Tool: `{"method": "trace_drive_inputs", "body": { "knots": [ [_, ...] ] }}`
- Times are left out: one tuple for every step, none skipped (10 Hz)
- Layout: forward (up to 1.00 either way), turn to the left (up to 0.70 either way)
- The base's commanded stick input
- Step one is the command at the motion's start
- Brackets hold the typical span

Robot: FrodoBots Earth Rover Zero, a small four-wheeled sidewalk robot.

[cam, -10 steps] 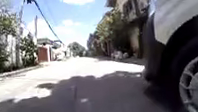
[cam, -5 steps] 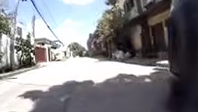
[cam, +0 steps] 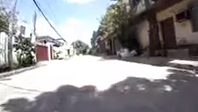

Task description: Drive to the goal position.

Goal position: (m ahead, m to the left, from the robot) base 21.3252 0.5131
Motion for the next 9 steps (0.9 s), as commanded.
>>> {"method": "trace_drive_inputs", "body": {
  "knots": [
    [1.0,0.0],
    [1.0,0.02],
    [1.0,0.02],
    [1.0,0.02],
    [1.0,-0.15],
    [1.0,-0.35],
    [1.0,-0.4],
    [1.0,-0.2],
    [1.0,0.0]
  ]
}}
